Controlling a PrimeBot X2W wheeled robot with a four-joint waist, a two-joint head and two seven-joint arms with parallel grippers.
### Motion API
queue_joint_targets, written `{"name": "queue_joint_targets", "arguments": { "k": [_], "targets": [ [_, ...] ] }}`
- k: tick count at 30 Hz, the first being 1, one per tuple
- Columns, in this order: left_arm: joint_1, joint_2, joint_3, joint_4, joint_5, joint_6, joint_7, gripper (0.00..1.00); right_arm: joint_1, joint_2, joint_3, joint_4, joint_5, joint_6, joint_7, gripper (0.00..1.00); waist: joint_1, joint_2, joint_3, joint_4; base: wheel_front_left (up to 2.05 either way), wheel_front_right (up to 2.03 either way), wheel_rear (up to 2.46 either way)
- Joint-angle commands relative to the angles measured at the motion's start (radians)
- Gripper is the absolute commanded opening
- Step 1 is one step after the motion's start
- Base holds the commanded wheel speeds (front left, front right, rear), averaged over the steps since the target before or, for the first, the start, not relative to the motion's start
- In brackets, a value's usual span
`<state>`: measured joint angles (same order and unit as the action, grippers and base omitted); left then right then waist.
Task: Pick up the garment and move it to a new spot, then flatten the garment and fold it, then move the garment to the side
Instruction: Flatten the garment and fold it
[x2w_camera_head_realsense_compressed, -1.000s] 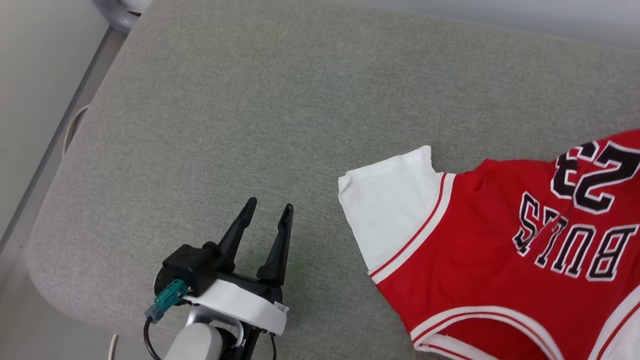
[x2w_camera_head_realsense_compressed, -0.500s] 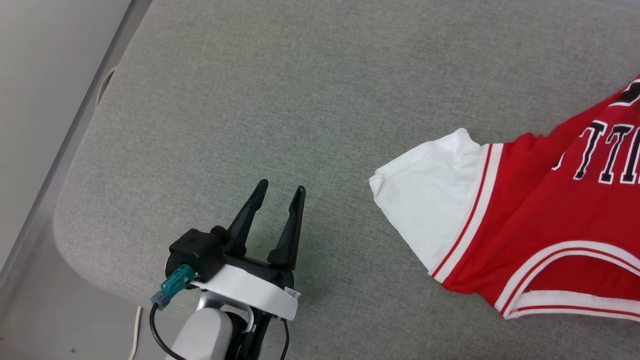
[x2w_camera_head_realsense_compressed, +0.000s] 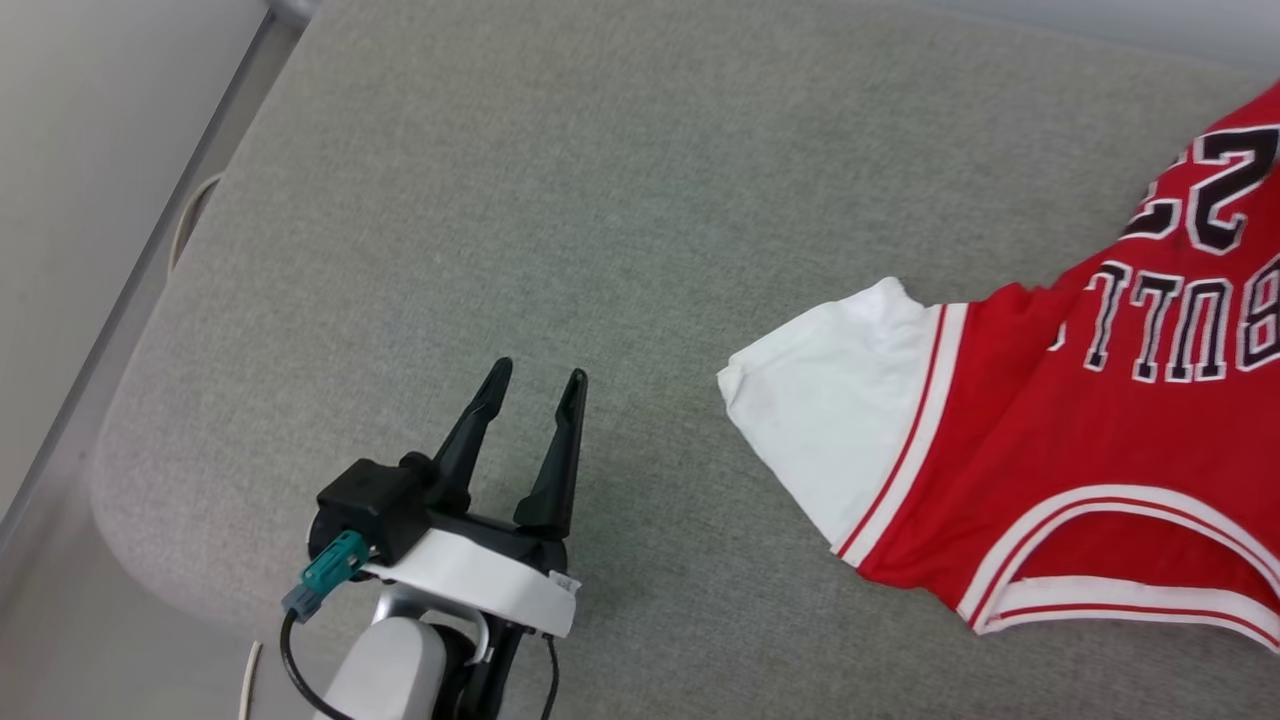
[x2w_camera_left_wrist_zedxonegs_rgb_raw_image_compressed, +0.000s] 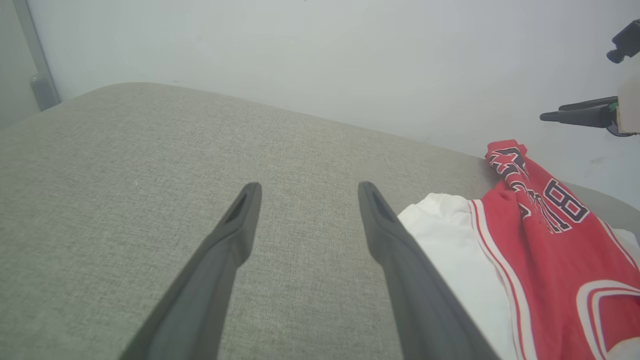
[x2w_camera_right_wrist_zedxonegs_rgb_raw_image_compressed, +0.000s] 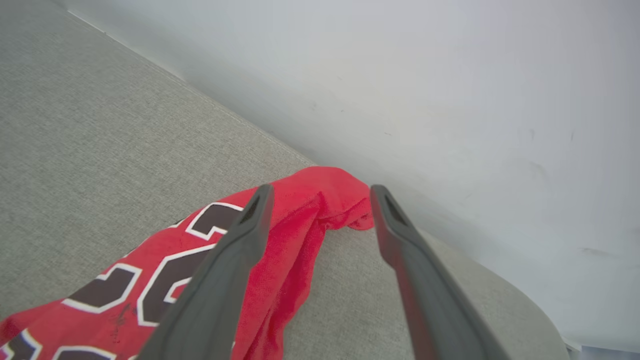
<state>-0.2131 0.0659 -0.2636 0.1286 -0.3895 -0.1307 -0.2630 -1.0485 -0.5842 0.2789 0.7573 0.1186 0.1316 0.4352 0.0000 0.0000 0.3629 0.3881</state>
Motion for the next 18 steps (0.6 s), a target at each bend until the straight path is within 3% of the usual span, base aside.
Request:
{"name": "queue_joint_targets", "arguments": {
  "k": [1,9,18],
  "targets": [
    [0.01,0.009,0.006,-0.003,0.01,0.0,-0.003,1.0,0.017,0.015,-0.008,0.007,0.018,-0.002,-0.031,1.0,0.0,0.0,-0.035,-0.029,0.0,0.0,0.0],
    [0.052,0.036,0.045,-0.013,0.017,0.0,-0.003,1.0,0.129,0.102,-0.053,-0.006,0.149,-0.002,-0.251,1.0,0.0,0.0,-0.15,-0.119,0.0,0.0,0.0],
    [0.106,0.067,0.095,-0.024,0.013,0.0,-0.003,1.0,0.381,0.165,-0.092,-0.166,0.256,-0.002,-0.414,1.0,0.0,0.0,-0.233,-0.221,0.0,0.0,0.0]
  ]
}}
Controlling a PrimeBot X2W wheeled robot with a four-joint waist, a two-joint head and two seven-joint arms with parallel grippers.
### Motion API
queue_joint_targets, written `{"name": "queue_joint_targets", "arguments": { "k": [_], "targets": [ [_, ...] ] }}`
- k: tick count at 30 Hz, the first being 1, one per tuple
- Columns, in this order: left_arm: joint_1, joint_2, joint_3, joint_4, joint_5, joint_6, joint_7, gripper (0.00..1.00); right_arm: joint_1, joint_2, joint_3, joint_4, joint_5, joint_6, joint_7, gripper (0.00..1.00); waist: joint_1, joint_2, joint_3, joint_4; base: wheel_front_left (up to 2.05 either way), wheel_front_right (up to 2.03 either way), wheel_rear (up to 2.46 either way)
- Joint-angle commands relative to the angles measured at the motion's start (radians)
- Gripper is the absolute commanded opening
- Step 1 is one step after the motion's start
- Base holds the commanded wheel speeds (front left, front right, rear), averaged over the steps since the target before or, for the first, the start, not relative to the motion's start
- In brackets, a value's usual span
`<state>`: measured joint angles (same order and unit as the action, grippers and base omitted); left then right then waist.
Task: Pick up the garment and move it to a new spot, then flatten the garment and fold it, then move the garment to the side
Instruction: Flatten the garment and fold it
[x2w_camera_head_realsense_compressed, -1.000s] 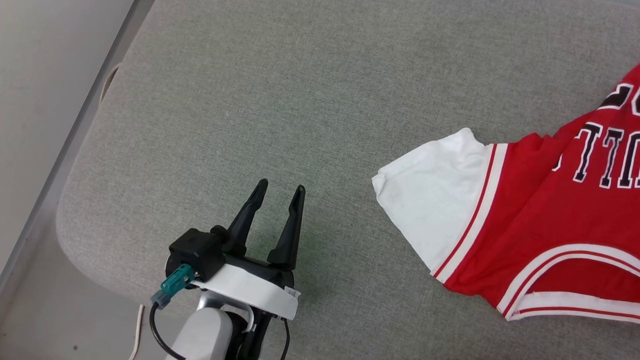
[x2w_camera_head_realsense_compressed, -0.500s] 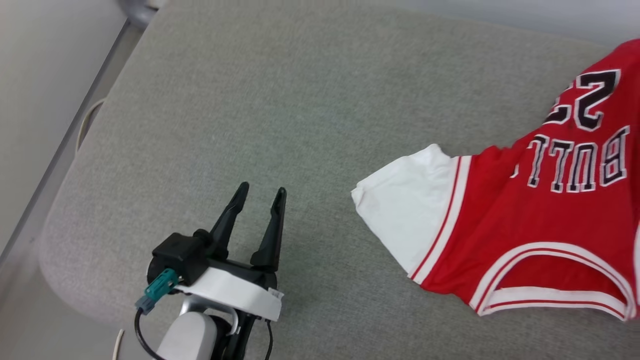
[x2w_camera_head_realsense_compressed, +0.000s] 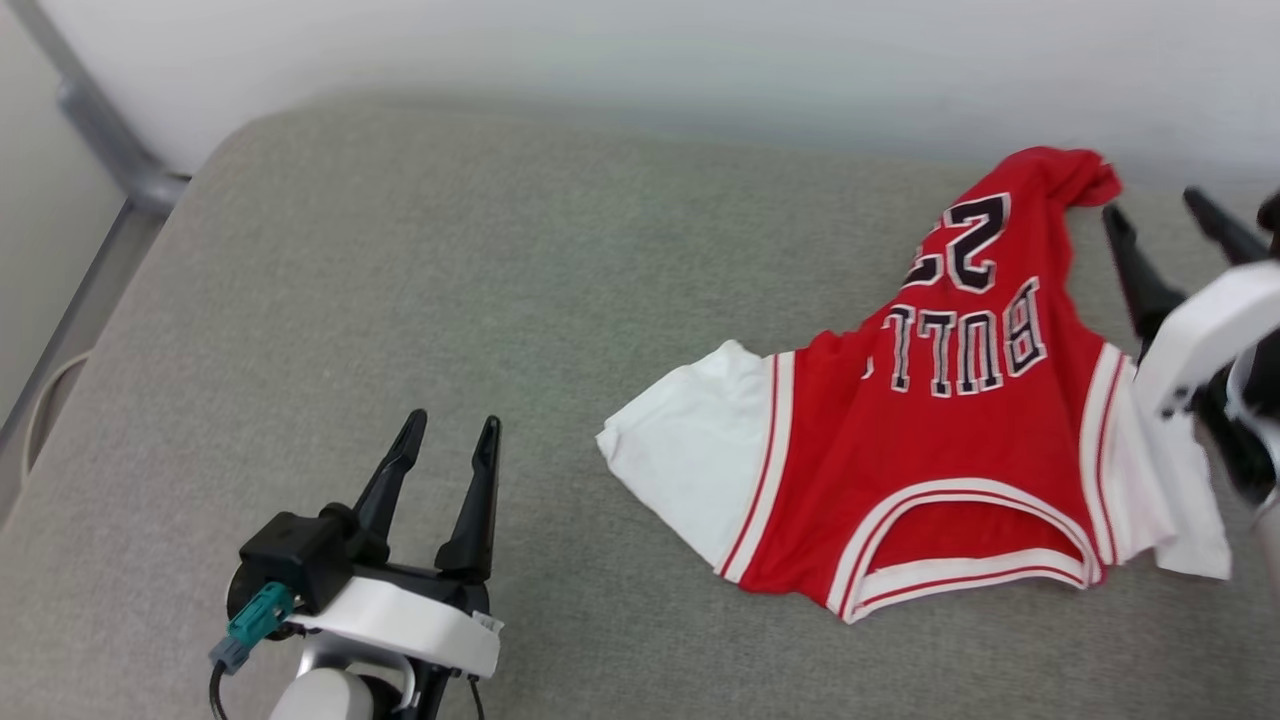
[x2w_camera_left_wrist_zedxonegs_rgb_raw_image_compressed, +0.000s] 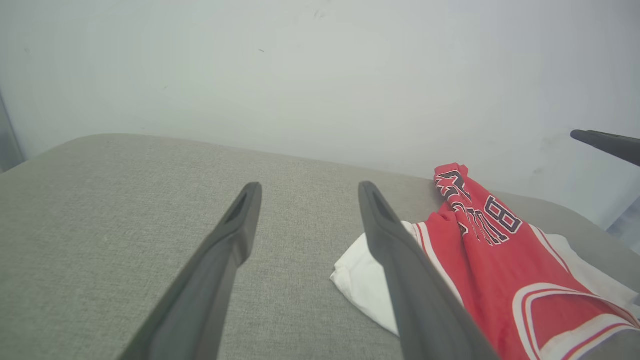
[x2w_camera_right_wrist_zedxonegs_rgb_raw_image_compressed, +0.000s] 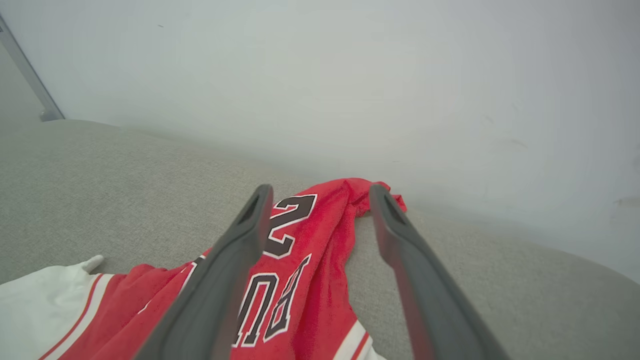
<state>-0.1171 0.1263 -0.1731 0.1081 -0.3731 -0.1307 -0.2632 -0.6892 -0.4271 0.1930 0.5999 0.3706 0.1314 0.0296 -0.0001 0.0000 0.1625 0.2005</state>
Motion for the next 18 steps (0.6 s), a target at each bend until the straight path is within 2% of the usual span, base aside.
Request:
{"name": "queue_joint_targets", "arguments": {
  "k": [1,10,18],
  "targets": [
    [0.015,0.01,0.006,-0.003,-0.005,0.0,-0.002,1.0,0.056,0.014,-0.017,-0.034,0.009,-0.001,-0.017,1.0,0.0001,0.0,-0.04,-0.042,0.0,0.0,0.0],
    [0.065,0.038,-0.019,-0.004,-0.015,0.0,-0.002,1.0,0.386,0.116,-0.155,-0.291,-0.006,-0.001,-0.088,1.0,0.0001,0.0,-0.091,-0.101,0.0,0.0,0.0],
    [0.108,0.016,-0.023,0.006,-0.025,0.0,-0.002,1.0,0.601,0.247,-0.23,-0.457,-0.068,-0.001,-0.137,1.0,0.0001,0.0,-0.111,-0.124,0.0,0.0,0.0]
  ]
}}
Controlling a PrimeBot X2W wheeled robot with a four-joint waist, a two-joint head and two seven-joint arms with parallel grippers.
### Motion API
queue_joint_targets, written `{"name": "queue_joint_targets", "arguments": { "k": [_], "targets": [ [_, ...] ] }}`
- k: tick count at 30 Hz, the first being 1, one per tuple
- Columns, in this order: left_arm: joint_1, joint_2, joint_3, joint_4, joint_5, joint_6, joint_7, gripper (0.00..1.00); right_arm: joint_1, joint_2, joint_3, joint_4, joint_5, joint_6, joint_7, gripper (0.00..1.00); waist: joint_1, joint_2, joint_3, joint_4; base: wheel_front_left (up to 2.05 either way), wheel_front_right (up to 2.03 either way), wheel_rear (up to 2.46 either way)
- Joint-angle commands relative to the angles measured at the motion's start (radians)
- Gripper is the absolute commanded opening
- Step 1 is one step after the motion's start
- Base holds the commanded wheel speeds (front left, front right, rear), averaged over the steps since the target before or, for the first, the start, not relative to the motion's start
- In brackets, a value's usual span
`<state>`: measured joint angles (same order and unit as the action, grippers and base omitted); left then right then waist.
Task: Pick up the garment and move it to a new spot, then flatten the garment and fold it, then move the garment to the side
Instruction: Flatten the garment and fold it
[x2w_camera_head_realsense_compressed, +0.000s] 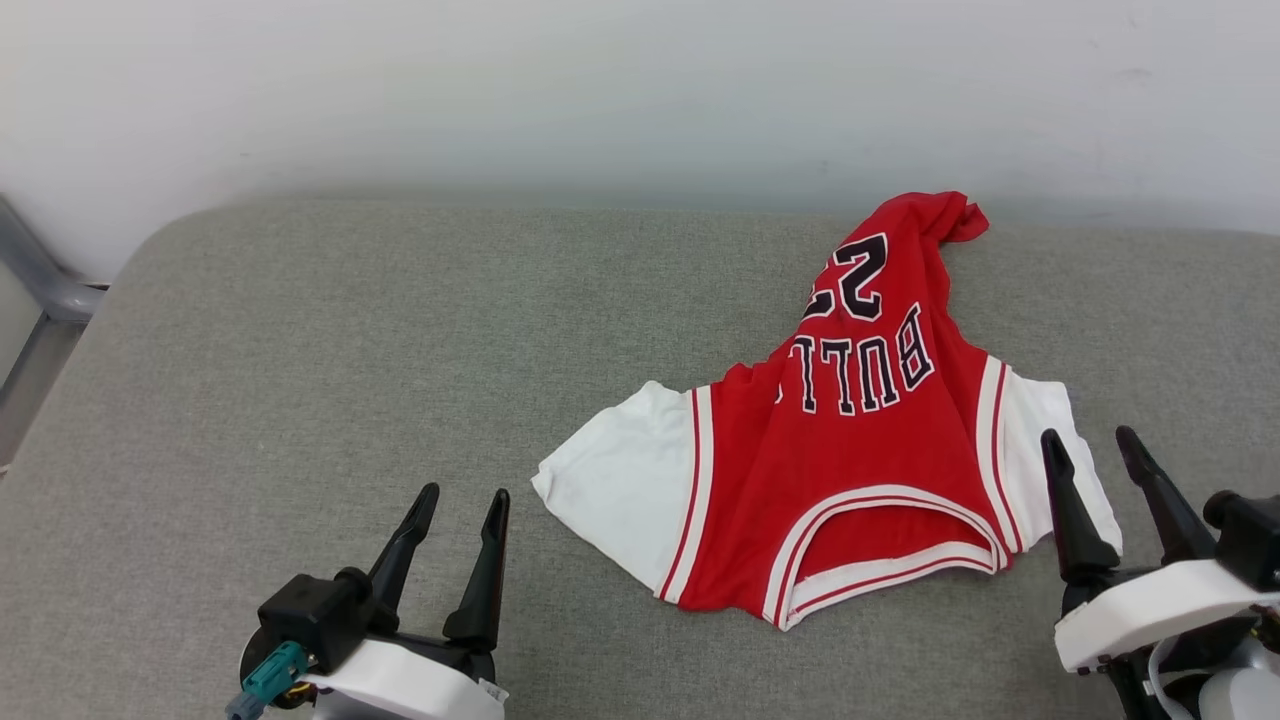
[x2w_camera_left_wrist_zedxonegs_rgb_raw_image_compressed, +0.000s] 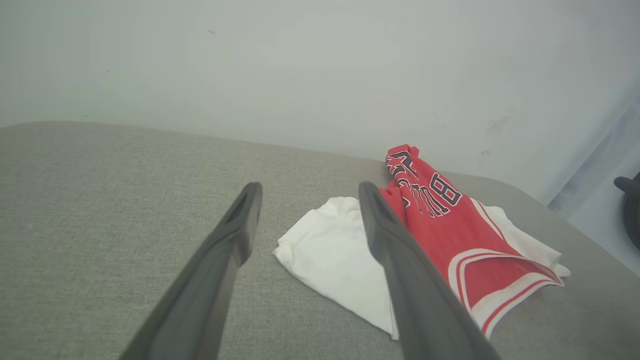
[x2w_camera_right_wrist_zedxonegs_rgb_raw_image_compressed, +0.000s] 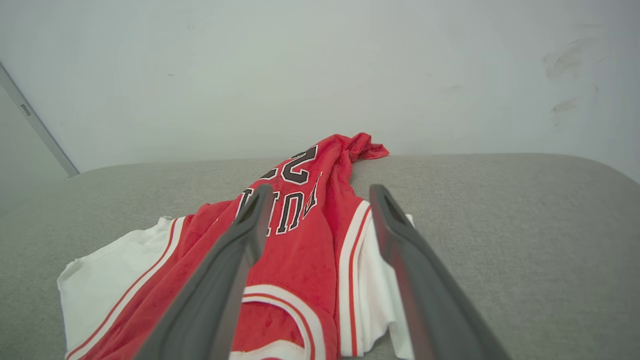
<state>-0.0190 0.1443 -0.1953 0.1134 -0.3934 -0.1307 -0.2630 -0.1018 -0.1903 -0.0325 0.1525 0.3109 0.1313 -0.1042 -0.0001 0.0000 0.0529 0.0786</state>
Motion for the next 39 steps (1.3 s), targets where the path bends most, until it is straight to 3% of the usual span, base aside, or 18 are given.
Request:
{"name": "queue_joint_targets", "arguments": {
  "k": [1,8,10,14,19,23,33,37,38,39],
  "targets": [
    [0.013,-0.003,0.0,0.0,-0.004,0.0,-0.003,1.0,0.029,0.025,-0.015,-0.024,-0.015,-0.001,-0.007,1.0,0.0001,0.0,-0.001,-0.005,0.0,0.0,0.0],
    [-0.025,0.018,-0.002,0.023,-0.014,0.0,0.0,1.0,0.079,0.074,-0.046,-0.117,-0.051,-0.001,0.024,1.0,0.0001,0.0,0.027,-0.026,0.0,0.0,0.0],
    [-0.057,0.034,-0.008,0.035,-0.018,0.0,0.042,1.0,0.084,0.08,-0.058,-0.143,-0.06,-0.001,0.033,1.0,0.0001,0.0,0.043,-0.031,0.0,0.0,0.0],
    [-0.136,0.059,-0.029,0.05,-0.04,0.014,0.238,1.0,0.084,0.088,-0.07,-0.186,-0.076,-0.001,0.054,1.0,0.0001,0.0,0.081,-0.044,0.0,0.0,0.0],
    [-0.227,0.089,-0.064,0.069,-0.036,0.064,0.521,1.0,0.074,0.095,-0.066,-0.218,-0.095,-0.001,0.066,1.0,0.0001,0.0,0.127,-0.068,0.0,0.0,0.0],
    [-0.283,0.112,-0.084,0.086,-0.013,0.097,0.659,1.0,0.057,0.102,-0.058,-0.24,-0.11,-0.001,0.068,1.0,0.0001,0.0,0.173,-0.088,0.0,0.0,0.0],
    [-0.337,0.143,-0.097,0.194,0.024,0.136,0.726,1.0,0.04,0.113,-0.06,-0.253,-0.13,-0.001,0.064,1.0,0.0001,0.0,0.24,-0.117,0.0,0.0,0.0],
    [-0.328,0.137,-0.107,0.238,0.016,0.13,0.735,1.0,0.041,0.116,-0.062,-0.249,-0.133,-0.001,0.061,1.0,0.0001,0.0,0.244,-0.116,0.0,0.0,0.0],
    [-0.322,0.133,-0.113,0.247,0.011,0.124,0.743,0.45,0.042,0.117,-0.065,-0.248,-0.135,-0.001,0.06,1.0,0.0001,0.0,0.243,-0.113,0.0,0.0,0.0],
    [-0.317,0.128,-0.117,0.249,0.006,0.12,0.747,0.0,0.043,0.117,-0.067,-0.245,-0.137,-0.001,0.061,1.0,0.0001,0.0,0.241,-0.109,0.0,0.0,0.0]
  ]
}}
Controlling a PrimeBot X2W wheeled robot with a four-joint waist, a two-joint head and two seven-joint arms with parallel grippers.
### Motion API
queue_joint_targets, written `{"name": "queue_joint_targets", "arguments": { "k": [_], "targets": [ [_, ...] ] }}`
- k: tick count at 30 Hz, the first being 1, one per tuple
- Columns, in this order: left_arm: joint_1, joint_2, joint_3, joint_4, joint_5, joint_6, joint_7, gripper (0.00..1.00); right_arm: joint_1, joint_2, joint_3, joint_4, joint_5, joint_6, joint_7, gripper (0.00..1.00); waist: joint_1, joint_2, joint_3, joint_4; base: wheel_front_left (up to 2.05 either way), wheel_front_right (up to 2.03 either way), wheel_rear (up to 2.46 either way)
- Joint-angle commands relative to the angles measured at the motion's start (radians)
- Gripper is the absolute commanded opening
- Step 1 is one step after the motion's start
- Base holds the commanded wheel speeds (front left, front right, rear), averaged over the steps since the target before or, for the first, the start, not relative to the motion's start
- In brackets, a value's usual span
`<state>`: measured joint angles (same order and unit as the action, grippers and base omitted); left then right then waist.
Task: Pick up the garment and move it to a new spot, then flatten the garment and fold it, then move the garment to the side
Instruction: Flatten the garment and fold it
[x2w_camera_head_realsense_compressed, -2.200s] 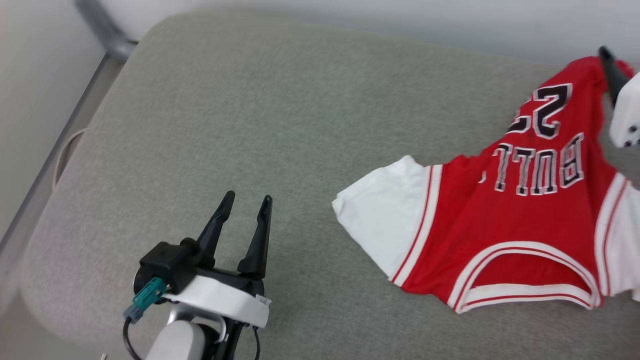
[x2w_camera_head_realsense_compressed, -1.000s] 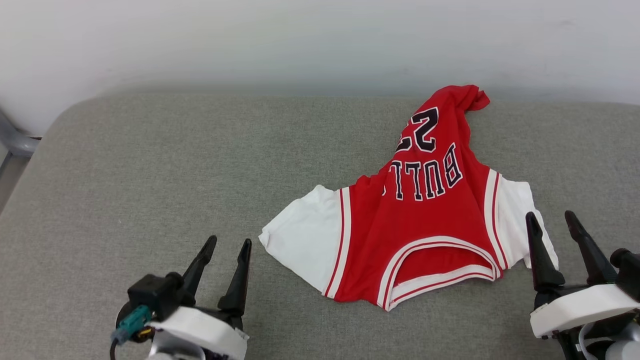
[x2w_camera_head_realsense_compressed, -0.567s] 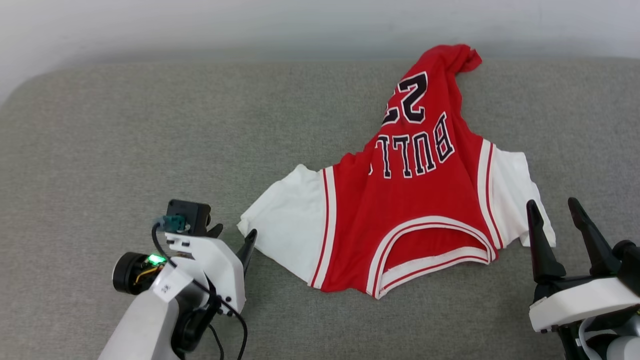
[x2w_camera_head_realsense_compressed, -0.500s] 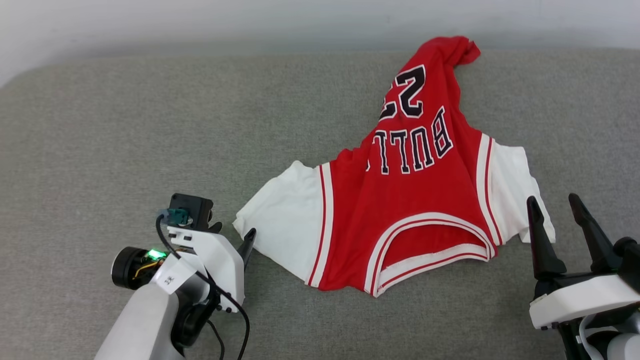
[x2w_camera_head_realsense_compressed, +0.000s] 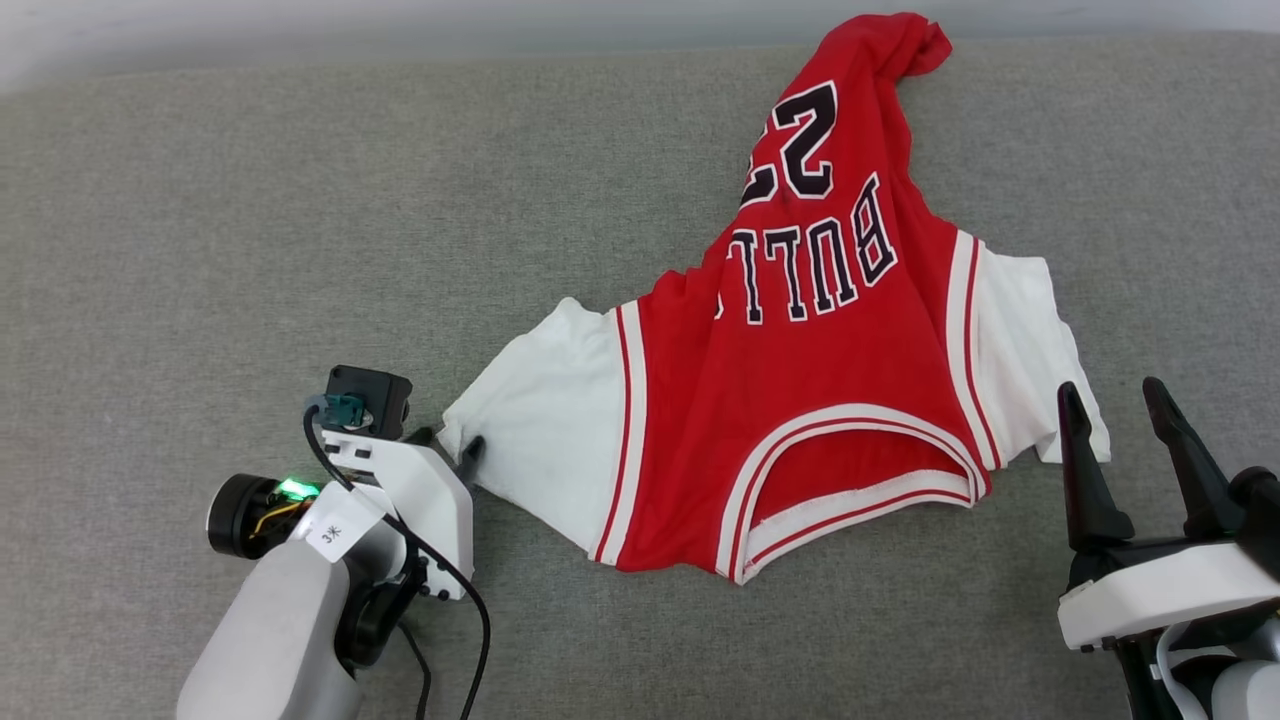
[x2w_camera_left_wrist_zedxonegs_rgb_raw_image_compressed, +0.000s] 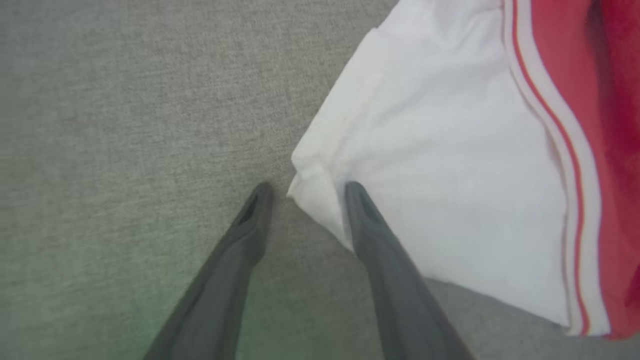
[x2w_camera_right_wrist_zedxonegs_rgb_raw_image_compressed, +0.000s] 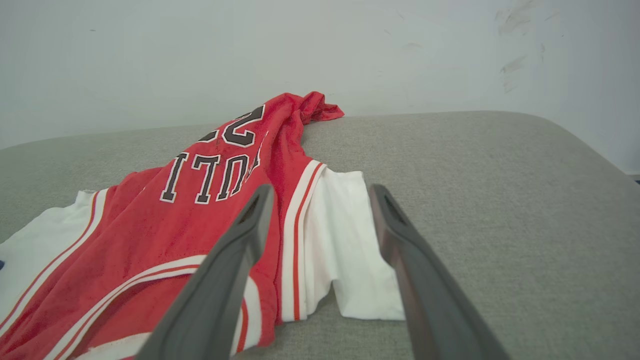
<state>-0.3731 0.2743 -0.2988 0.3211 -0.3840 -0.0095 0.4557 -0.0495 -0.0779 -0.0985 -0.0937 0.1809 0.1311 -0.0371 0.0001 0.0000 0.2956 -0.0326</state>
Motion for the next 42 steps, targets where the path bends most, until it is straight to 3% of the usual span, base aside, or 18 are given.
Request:
{"name": "queue_joint_targets", "arguments": {
  "k": [1,8,19,24,25,26,27,32,36,42],
  "targets": [
    [0.042,-0.003,-0.016,0.04,-0.007,-0.004,0.029,0.0,-0.008,0.005,-0.003,0.004,-0.008,-0.001,-0.004,1.0,-0.0001,0.0,-0.006,0.006,0.0,0.0,0.0],
    [0.097,0.016,0.03,-0.043,-0.027,0.026,-0.039,0.0,0.002,0.007,0.001,0.022,-0.017,-0.001,0.013,1.0,-0.0001,0.0,-0.065,0.033,0.0,0.0,0.0],
    [0.304,0.078,0.116,-0.235,-0.068,0.099,-0.049,0.0,0.035,0.016,-0.01,0.047,-0.021,-0.001,0.027,1.0,-0.0001,0.0,-0.155,0.078,0.0,0.0,0.0],
    [0.329,0.08,0.127,-0.23,-0.079,0.089,-0.087,0.0,0.041,0.02,-0.008,0.071,-0.02,-0.001,0.047,1.0,-0.0001,0.0,-0.175,0.082,0.0,0.0,0.0],
    [0.328,0.075,0.121,-0.226,-0.085,0.079,-0.09,0.05,0.043,0.02,-0.009,0.077,-0.019,-0.001,0.052,1.0,-0.0001,0.0,-0.178,0.084,0.0,0.0,0.0],
    [0.328,0.076,0.116,-0.222,-0.083,0.072,-0.094,0.8,0.046,0.021,-0.01,0.082,-0.019,-0.001,0.055,1.0,-0.0001,0.0,-0.182,0.085,0.0,0.0,0.0],
    [0.328,0.077,0.114,-0.22,-0.082,0.067,-0.103,1.0,0.048,0.021,-0.011,0.085,-0.02,-0.001,0.059,1.0,-0.0001,0.0,-0.185,0.086,0.0,0.0,0.0],
    [0.317,0.065,0.112,-0.246,-0.054,0.057,-0.233,1.0,0.06,0.017,-0.013,0.094,-0.025,-0.001,0.088,1.0,-0.0001,0.0,-0.205,0.101,0.0,0.0,0.0],
    [0.323,0.057,0.1,-0.291,-0.036,0.02,-0.368,1.0,0.066,-0.013,-0.013,0.08,-0.023,-0.001,0.149,1.0,-0.0001,0.0,-0.217,0.123,0.0,0.0,0.0],
    [0.341,0.045,0.092,-0.349,0.014,0.019,-0.526,1.0,0.034,-0.078,-0.025,0.064,0.025,-0.001,0.41,1.0,-0.0001,0.0,-0.216,0.162,0.0,0.0,0.0]
  ]
}}
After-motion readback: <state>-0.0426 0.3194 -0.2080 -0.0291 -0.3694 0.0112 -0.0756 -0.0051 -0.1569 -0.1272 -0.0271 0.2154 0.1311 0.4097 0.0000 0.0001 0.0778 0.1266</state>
